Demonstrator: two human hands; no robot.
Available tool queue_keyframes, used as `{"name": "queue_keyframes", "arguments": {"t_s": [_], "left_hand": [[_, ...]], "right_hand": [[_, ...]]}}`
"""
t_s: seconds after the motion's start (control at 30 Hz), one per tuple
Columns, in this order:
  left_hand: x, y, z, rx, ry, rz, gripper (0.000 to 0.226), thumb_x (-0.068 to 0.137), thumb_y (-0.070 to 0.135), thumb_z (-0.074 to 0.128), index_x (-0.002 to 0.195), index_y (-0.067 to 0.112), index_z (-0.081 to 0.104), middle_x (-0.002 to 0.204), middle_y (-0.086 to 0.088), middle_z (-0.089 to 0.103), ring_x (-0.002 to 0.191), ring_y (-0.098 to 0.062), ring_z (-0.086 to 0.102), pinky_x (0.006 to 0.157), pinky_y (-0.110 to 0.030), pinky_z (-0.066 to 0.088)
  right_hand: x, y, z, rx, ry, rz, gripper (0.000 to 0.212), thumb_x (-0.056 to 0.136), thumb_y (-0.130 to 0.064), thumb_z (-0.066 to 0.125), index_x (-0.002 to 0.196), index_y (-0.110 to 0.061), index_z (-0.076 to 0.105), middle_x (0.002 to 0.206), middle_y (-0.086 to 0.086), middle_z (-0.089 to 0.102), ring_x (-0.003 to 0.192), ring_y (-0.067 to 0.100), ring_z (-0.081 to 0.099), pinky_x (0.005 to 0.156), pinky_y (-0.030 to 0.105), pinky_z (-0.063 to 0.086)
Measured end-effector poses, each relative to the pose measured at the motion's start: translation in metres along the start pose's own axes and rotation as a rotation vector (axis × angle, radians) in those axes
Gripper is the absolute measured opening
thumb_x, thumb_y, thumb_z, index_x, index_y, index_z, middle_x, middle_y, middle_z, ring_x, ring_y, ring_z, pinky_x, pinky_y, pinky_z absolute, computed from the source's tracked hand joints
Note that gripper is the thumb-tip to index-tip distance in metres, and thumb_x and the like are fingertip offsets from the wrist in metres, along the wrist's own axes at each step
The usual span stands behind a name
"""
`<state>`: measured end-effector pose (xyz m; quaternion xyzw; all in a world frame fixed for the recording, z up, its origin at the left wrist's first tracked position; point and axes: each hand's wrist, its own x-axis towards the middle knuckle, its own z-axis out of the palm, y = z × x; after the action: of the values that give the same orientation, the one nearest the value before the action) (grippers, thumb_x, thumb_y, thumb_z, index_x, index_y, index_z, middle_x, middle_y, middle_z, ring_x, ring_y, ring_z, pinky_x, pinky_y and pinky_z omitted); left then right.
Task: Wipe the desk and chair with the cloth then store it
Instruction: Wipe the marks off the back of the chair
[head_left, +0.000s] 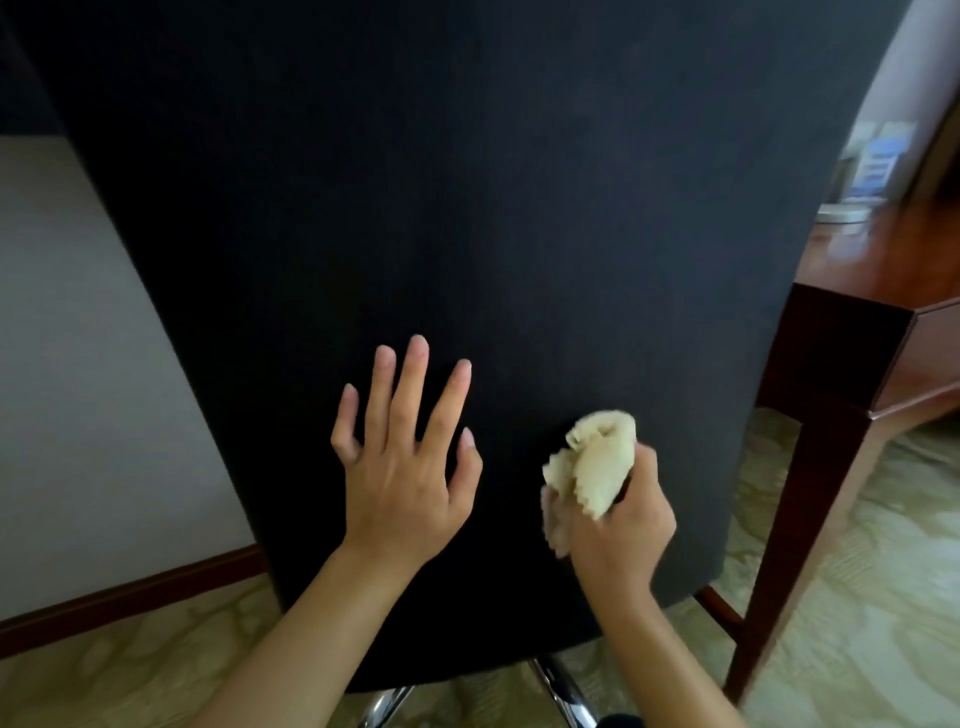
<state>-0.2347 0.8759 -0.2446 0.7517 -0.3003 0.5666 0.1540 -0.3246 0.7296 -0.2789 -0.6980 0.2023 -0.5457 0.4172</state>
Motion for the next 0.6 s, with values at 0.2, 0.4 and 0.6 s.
{"name": "queue_keyframes", "arguments": {"t_s": [0.2, 0.4, 0.6], "left_hand": [[0.060, -0.029, -0.036, -0.041, 0.179, -0.022, 0.042, 0.091, 0.022, 0.058, 0.131, 0.011, 0.052, 0.148, -0.019, 0.038, 0.139, -0.032, 0.037, 0.109, -0.052, 0.028], [0.094, -0.064, -0.039, 0.008, 0.204, -0.068, 0.049, 0.099, 0.027, 0.045, 0.143, 0.006, 0.038, 0.157, -0.020, 0.031, 0.150, -0.031, 0.022, 0.119, -0.054, 0.018], [0.084, -0.067, -0.034, -0.026, 0.176, -0.076, 0.050, 0.099, 0.030, 0.042, 0.144, 0.008, 0.038, 0.159, -0.015, 0.030, 0.151, -0.029, 0.020, 0.121, -0.052, 0.014]], "right_hand": [[0.092, -0.152, 0.028, 0.087, 0.091, -0.393, 0.003, 0.082, -0.031, 0.048, 0.083, -0.028, 0.050, 0.065, -0.019, 0.053, 0.060, -0.003, 0.053, 0.057, 0.011, 0.035], [0.024, -0.114, 0.050, -0.194, -0.179, -0.686, 0.014, 0.081, -0.026, 0.052, 0.089, -0.022, 0.063, 0.074, -0.010, 0.067, 0.049, 0.005, 0.053, 0.044, 0.014, 0.039], [0.090, -0.165, 0.035, -0.050, 0.102, -0.392, 0.005, 0.083, -0.030, 0.053, 0.086, -0.026, 0.053, 0.062, -0.018, 0.052, 0.055, 0.007, 0.056, 0.055, 0.021, 0.036]]}}
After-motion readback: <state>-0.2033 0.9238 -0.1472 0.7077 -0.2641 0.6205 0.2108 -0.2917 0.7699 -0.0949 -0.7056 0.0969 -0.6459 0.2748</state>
